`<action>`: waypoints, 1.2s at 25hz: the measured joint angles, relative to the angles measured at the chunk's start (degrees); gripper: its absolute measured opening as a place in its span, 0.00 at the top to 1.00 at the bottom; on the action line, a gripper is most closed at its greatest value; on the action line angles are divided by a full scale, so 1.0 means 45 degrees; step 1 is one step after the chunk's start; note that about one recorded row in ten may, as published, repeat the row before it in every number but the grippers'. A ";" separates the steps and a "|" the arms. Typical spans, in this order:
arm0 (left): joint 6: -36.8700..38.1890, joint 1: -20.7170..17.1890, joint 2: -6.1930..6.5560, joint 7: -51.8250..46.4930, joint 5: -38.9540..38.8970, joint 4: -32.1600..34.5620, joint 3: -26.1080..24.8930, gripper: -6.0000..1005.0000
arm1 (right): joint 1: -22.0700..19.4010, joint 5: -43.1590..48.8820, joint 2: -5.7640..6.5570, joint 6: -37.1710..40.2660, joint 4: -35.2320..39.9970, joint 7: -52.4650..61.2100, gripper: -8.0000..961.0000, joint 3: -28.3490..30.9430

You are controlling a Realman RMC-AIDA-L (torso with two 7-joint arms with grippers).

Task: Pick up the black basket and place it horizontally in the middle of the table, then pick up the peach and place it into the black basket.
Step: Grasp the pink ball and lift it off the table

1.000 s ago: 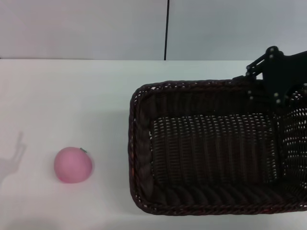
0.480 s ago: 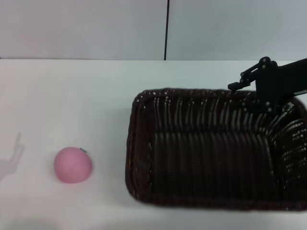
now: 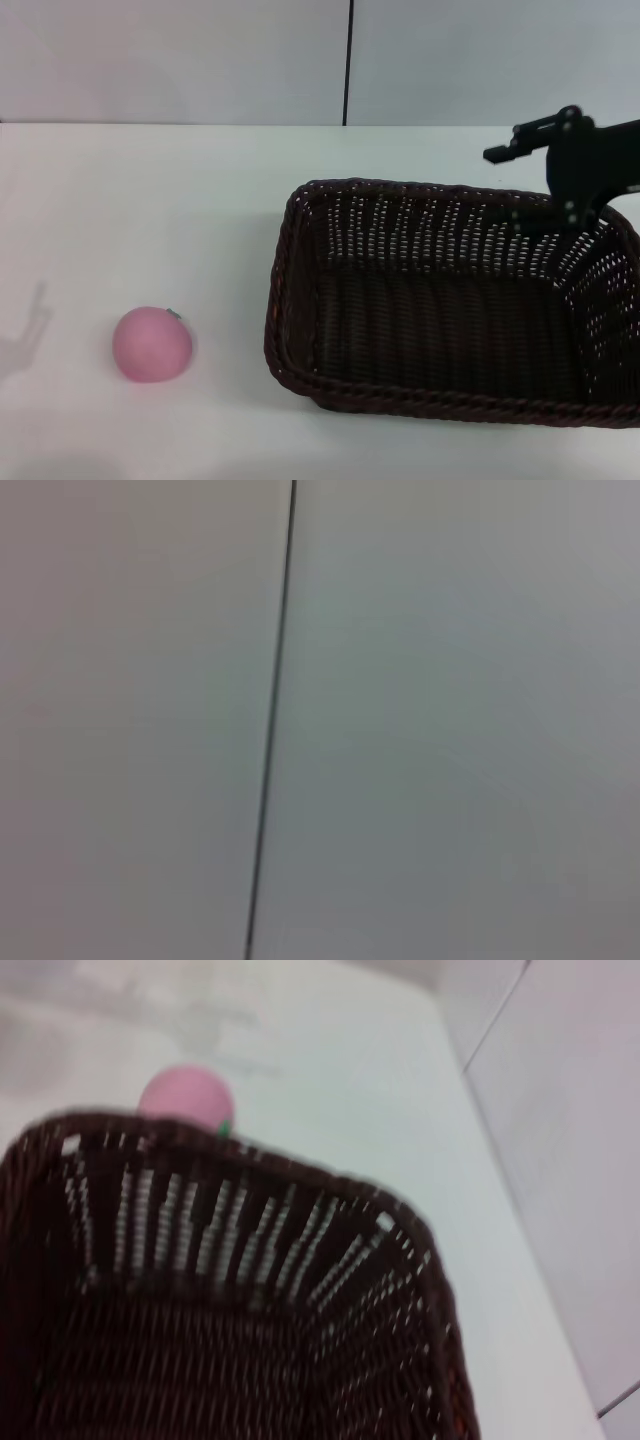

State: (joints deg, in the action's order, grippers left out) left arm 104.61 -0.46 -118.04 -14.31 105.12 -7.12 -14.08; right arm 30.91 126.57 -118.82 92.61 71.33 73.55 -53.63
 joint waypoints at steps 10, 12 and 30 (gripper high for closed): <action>0.0744 0.0676 0.0040 -0.5966 0.0141 0.5149 0.3056 0.19 | -0.3546 -0.7498 -0.0014 0.0347 -0.0140 0.0903 0.37 0.1709; 0.0755 0.0755 0.0038 -0.6405 0.0147 0.5744 0.3726 0.19 | -0.4050 -0.8923 -0.0019 0.0283 -0.1350 0.0855 0.37 0.2474; -0.1702 0.1818 -0.0042 -0.6144 0.2156 0.5928 0.6304 0.19 | -0.4638 -1.1731 0.0027 0.2551 -0.9276 -0.2038 0.37 0.6598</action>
State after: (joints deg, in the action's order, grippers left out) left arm 96.95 7.72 -118.23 -41.96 114.82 19.55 14.29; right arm 10.04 73.79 -118.70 104.09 29.59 64.38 -23.94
